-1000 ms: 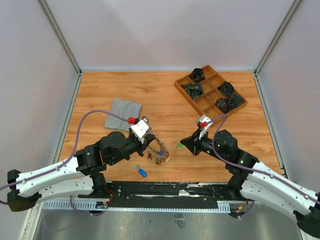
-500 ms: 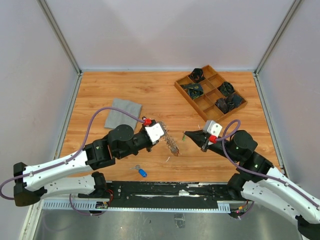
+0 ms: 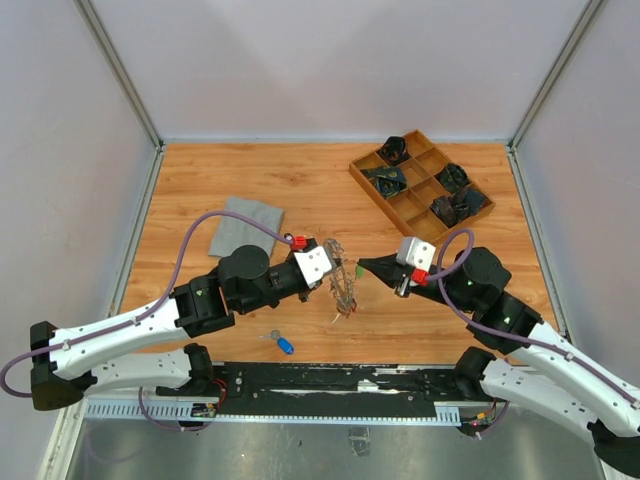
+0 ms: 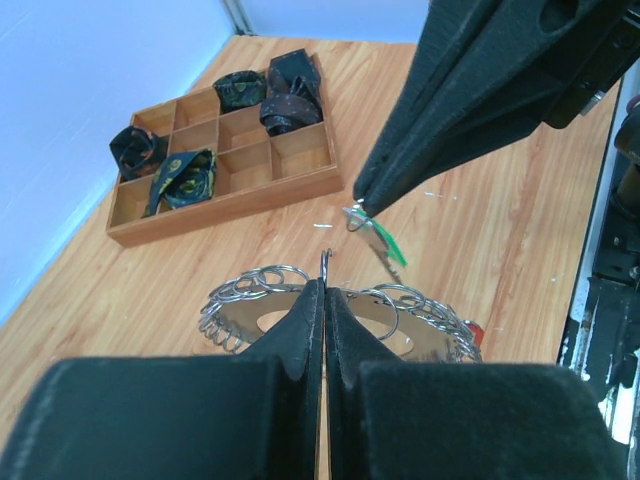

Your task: Put the keys on the keyring

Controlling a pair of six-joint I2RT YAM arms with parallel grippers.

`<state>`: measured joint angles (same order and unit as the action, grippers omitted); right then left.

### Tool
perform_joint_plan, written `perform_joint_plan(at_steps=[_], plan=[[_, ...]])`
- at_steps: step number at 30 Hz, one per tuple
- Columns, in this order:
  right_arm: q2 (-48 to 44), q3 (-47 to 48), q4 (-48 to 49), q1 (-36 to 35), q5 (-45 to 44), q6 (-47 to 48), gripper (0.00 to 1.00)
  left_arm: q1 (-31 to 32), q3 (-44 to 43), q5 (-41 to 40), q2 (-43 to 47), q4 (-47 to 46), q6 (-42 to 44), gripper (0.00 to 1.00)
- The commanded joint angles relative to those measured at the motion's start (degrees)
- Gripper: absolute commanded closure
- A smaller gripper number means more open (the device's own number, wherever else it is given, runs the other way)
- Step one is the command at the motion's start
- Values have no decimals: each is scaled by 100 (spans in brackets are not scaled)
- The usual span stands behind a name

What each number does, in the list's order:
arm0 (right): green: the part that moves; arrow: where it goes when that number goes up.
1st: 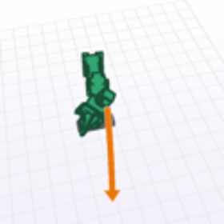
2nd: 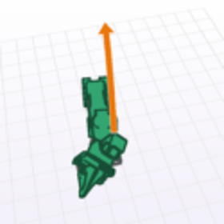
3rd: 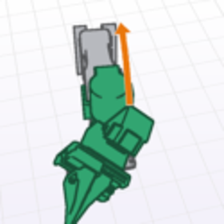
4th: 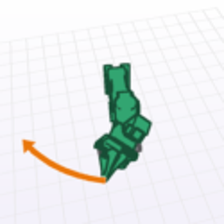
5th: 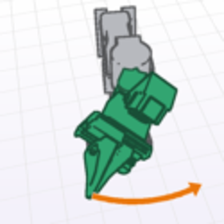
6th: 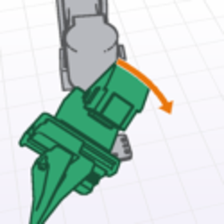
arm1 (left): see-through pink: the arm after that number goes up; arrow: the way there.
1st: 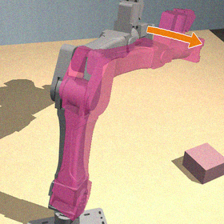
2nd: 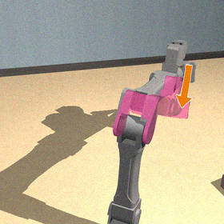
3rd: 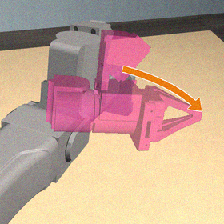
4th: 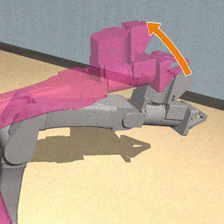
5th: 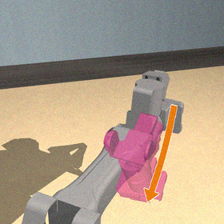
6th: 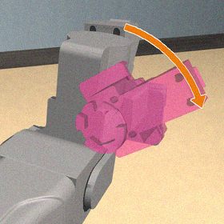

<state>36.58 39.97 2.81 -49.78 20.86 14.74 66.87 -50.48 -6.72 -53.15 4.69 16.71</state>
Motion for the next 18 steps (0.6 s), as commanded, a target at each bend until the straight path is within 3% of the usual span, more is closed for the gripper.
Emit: perform_joint_plan(at_steps=[1, 18], plan=[[152, 340, 332, 21, 92, -262, 99, -3, -178, 169, 50, -552, -67, 99], [321, 330, 598, 19, 248, -562, 99, 1, -212, 98, -33, -636, -152, 99]])
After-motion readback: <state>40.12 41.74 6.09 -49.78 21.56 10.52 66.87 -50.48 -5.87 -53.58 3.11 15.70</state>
